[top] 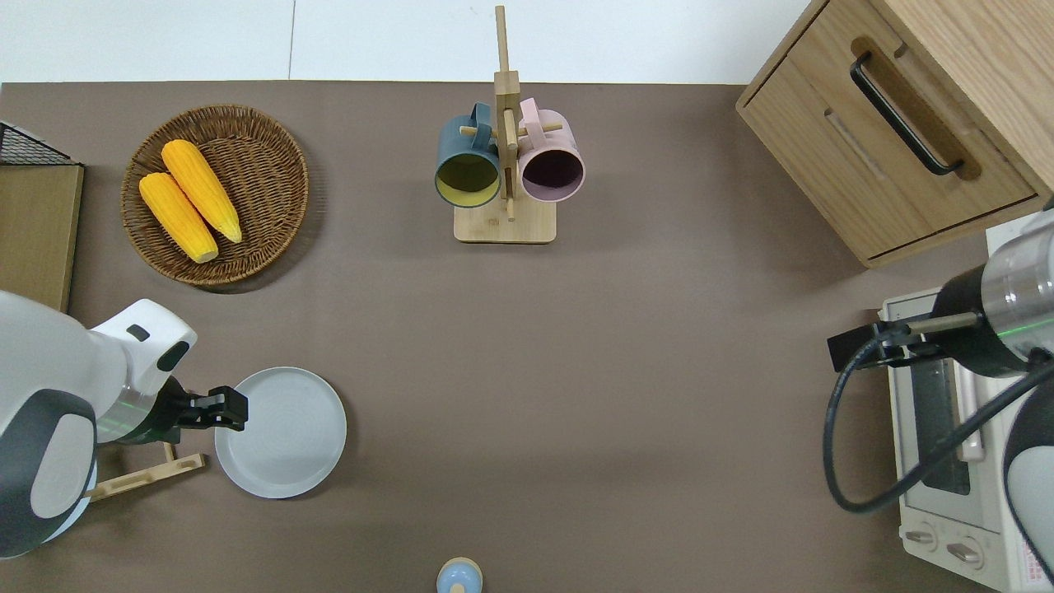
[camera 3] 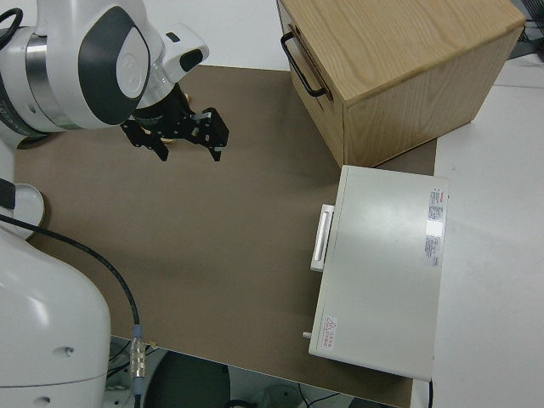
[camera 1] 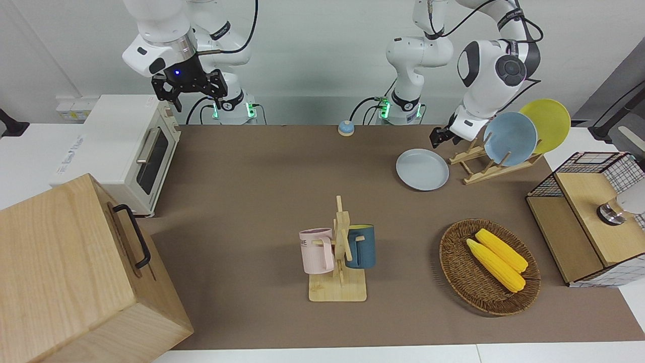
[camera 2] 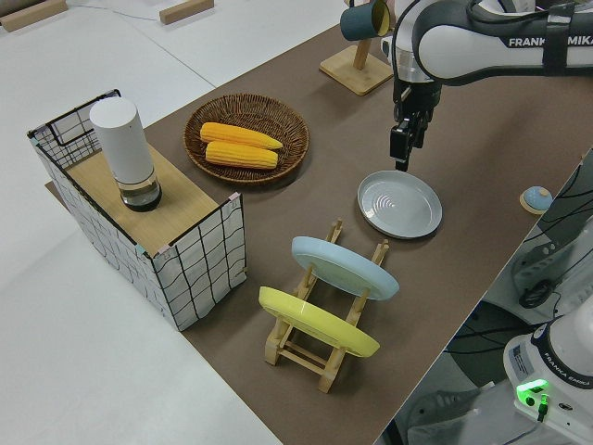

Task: Pick gray plate from low plate rack and place it on table with left arm
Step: 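Carry the plate away from the rack and lower it onto the table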

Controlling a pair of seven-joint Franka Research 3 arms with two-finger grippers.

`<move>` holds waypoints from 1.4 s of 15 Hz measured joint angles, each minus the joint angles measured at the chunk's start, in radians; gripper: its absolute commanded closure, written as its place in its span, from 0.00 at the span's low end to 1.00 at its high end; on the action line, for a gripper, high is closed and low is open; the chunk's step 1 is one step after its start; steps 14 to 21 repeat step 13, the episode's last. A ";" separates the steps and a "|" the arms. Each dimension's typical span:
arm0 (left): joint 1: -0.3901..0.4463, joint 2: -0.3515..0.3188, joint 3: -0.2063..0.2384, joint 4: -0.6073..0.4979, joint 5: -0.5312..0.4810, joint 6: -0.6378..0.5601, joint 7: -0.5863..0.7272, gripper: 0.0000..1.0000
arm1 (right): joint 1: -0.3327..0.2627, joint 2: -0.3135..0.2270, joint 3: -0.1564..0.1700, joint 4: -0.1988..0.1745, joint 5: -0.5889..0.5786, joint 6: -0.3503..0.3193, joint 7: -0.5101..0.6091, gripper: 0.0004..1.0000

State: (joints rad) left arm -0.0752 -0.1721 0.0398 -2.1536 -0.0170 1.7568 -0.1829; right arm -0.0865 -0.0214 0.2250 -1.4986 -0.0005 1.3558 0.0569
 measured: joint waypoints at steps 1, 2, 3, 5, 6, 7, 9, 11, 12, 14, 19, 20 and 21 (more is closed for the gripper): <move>0.000 -0.003 0.000 0.017 0.000 0.001 0.000 0.01 | 0.000 0.000 0.000 0.000 0.000 0.000 0.000 0.01; 0.000 -0.005 0.000 0.041 0.000 0.002 0.000 0.01 | 0.000 0.000 0.000 0.000 0.000 0.000 0.000 0.01; 0.000 -0.006 0.001 0.071 0.000 0.002 0.000 0.01 | 0.000 0.000 0.000 0.000 0.000 0.000 0.000 0.01; 0.000 -0.007 0.003 0.131 0.001 -0.002 -0.002 0.01 | 0.000 0.000 0.000 0.000 0.000 0.000 0.000 0.01; 0.001 -0.007 0.004 0.160 0.006 -0.008 -0.002 0.01 | 0.000 0.000 0.000 0.000 0.000 0.000 0.000 0.01; 0.001 -0.007 0.005 0.186 0.014 -0.015 -0.002 0.01 | 0.000 0.000 0.000 0.000 0.000 0.000 0.000 0.01; 0.001 -0.007 0.005 0.234 0.019 -0.027 -0.002 0.01 | 0.000 0.000 0.000 0.000 0.000 0.000 0.000 0.01; 0.001 -0.007 0.007 0.267 0.021 -0.038 -0.002 0.01 | 0.000 0.000 0.000 0.000 0.000 0.000 0.000 0.01; 0.001 -0.007 0.008 0.276 0.022 -0.043 -0.002 0.01 | 0.000 0.000 0.000 0.000 0.000 0.000 0.000 0.01; 0.000 -0.007 0.007 0.281 0.022 -0.044 -0.002 0.01 | 0.000 0.000 0.000 0.000 0.000 0.000 0.000 0.01; 0.000 -0.007 0.007 0.281 0.022 -0.044 -0.002 0.01 | 0.000 0.000 0.000 0.000 0.000 0.000 0.000 0.01; 0.000 -0.007 0.007 0.281 0.022 -0.044 -0.002 0.01 | 0.000 0.000 0.000 0.000 0.000 0.000 0.000 0.01; 0.000 -0.007 0.007 0.281 0.022 -0.044 -0.002 0.01 | 0.000 0.000 0.000 0.000 0.000 0.000 0.000 0.01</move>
